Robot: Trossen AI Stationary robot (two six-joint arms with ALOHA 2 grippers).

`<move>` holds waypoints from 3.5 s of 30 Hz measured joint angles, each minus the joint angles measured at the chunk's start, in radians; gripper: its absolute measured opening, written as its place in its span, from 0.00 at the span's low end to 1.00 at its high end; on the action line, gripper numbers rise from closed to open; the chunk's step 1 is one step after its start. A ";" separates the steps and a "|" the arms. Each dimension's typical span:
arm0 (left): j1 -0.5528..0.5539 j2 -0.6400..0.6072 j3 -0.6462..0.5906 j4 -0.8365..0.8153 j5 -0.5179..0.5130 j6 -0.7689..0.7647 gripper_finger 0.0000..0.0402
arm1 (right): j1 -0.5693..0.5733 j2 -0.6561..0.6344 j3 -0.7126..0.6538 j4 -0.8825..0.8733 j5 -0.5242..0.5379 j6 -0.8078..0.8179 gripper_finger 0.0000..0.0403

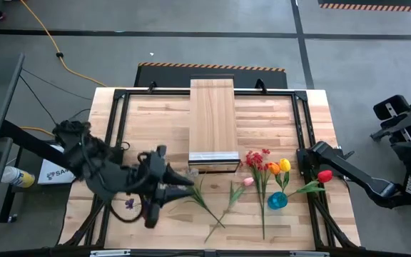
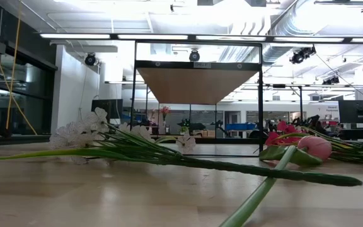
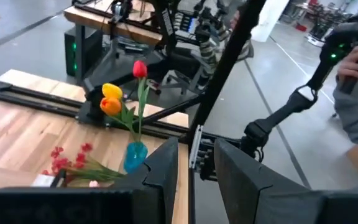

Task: Pick and place flowers into a vace then onto a shelf
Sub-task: Put the pink tulip into the red vase

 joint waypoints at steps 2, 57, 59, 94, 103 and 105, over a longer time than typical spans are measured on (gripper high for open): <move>-0.007 0.023 0.000 0.003 0.003 -0.034 0.34 | 0.000 0.000 0.000 -0.011 -0.007 0.000 0.28; 0.383 0.515 -0.001 -0.086 0.680 -0.274 0.34 | 0.000 0.000 0.000 -0.267 -0.203 0.018 0.28; 0.386 0.516 -0.001 -0.090 0.676 -0.260 0.34 | 0.000 0.000 0.000 -0.267 -0.203 0.018 0.28; 0.422 0.515 -0.172 0.022 0.791 -0.124 0.34 | 0.000 0.000 0.000 -0.268 -0.183 0.018 0.28; 0.407 0.528 -0.170 0.029 0.818 -0.102 0.34 | 0.000 0.000 0.000 -0.274 -0.181 0.018 0.28; 0.400 0.540 -0.173 0.022 0.828 -0.100 0.34 | 0.000 0.000 0.000 -0.274 -0.181 0.018 0.28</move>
